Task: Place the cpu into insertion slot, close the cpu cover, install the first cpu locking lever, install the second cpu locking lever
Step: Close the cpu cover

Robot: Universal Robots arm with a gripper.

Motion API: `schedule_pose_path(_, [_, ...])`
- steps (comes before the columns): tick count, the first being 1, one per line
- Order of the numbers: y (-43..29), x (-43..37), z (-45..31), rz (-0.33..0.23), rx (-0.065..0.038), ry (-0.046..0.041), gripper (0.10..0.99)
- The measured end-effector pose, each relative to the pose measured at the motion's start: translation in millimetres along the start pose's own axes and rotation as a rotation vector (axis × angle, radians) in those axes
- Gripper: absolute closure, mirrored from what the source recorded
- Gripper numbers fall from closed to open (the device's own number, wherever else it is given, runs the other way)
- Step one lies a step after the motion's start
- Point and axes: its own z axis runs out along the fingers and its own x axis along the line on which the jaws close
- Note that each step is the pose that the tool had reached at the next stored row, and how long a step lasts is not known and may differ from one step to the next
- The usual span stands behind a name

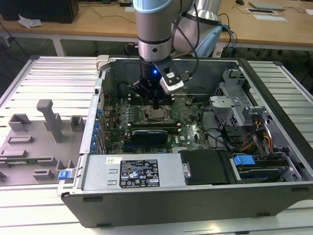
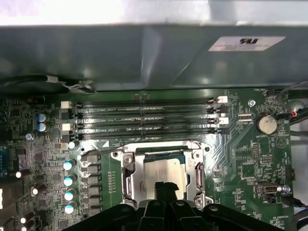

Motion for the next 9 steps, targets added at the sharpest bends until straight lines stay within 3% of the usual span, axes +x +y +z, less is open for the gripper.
schedule_pose_path(9, [-3.8,4.3,6.9,-0.052,-0.005,0.0021,0.98])
